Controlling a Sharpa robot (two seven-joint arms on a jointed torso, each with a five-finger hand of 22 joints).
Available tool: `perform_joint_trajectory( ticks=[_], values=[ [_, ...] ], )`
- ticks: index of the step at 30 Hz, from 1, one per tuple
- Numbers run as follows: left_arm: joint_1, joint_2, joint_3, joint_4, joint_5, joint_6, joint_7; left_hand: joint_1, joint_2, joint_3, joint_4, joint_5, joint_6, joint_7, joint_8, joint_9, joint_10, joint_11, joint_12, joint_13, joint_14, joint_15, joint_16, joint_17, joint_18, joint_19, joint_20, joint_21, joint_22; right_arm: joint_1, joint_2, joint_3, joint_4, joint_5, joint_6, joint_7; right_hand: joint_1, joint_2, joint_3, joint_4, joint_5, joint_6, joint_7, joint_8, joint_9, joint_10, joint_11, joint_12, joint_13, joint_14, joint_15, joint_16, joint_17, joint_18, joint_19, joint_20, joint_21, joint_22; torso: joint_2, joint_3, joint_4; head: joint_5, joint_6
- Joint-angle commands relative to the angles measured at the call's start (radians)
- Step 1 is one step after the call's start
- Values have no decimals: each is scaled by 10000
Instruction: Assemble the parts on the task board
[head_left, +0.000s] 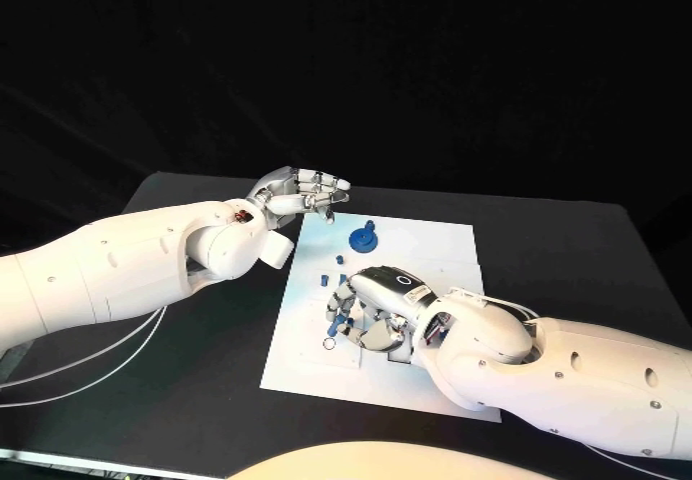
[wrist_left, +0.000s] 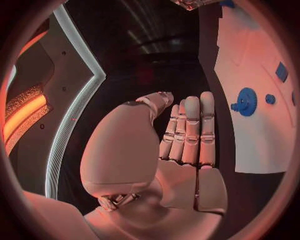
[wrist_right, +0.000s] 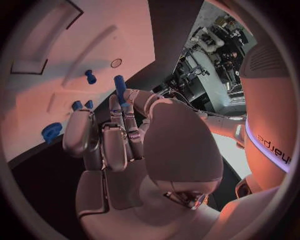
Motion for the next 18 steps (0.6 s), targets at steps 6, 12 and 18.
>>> perform_joint_trajectory(
  ticks=[6,12,18],
  values=[
    [2,16,7,21,63,145,78,20,85,-58,13,4,-84,6,-12,-11,-59,-21,12,-9,-79,18,-56,-10,67,-39,9,-57,-14,-167,225,-26,-221,-153,260,141,29,45,44,-63,11,-7,27,34,15,505,-437,8,133,266,-75,22,-4,-100,-21,-49,-34,352,6,21,-9,46,-52],
    [2,18,7,14,63,152,73,20,85,-58,13,4,-84,6,-12,-11,-59,-21,12,-9,-79,18,-56,-10,67,-39,9,-57,-14,-232,329,-37,-335,-205,286,113,14,43,48,-79,8,-27,37,32,23,490,-428,-4,138,268,-69,29,9,-102,-21,-47,-31,359,3,19,-4,56,-71],
    [2,15,7,8,63,160,65,20,85,-58,13,4,-84,6,-12,-11,-59,-21,12,-9,-79,18,-56,-10,67,-39,9,-57,-14,-283,387,-45,-391,-231,321,105,14,43,48,-79,8,-27,37,32,23,490,-428,-4,138,268,-69,29,9,-102,-21,-47,-31,359,4,15,-3,67,-88]
  ],
)
